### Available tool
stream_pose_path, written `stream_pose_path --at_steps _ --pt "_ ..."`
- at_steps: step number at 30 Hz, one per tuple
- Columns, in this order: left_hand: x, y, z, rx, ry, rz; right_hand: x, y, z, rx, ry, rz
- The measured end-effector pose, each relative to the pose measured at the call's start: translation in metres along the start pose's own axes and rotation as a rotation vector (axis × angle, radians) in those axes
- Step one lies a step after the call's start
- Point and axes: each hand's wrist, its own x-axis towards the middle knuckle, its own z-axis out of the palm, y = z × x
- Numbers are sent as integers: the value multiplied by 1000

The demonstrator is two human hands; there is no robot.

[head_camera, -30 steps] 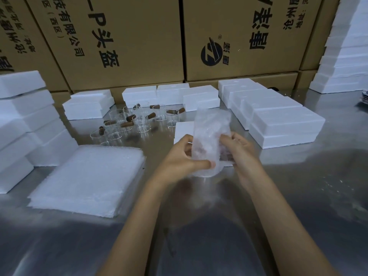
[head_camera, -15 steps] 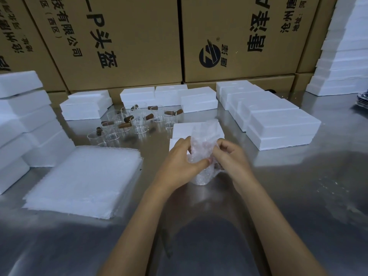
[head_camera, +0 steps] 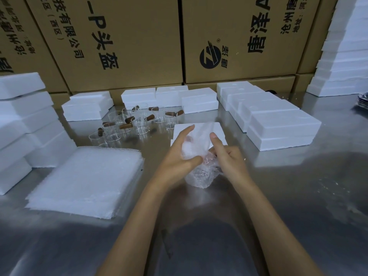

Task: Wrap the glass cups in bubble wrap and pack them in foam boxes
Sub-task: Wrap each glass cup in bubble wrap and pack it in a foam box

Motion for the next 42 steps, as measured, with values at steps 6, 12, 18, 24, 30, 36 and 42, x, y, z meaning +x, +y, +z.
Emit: stream_pose_path --at_steps 6,12,18,24,30,36,42 --pt "2 2 3 105 17 72 -2 1 2 86 88 -70" --pt "2 -3 4 369 72 135 -2 -12 -11 156 14 -124" --pt "-2 0 3 491 5 53 -9 -8 0 -267 -45 -298" --pt "-2 10 -17 112 28 -35 -11 3 5 -564 -145 -328" --pt "-1 9 -21 316 -25 -2 -13 5 11 -645 -134 -342" --pt "-2 1 -8 673 -47 -7 -11 1 7 -505 23 -316" --pt "-2 1 2 876 -115 63 -10 -3 5 -127 20 -318"
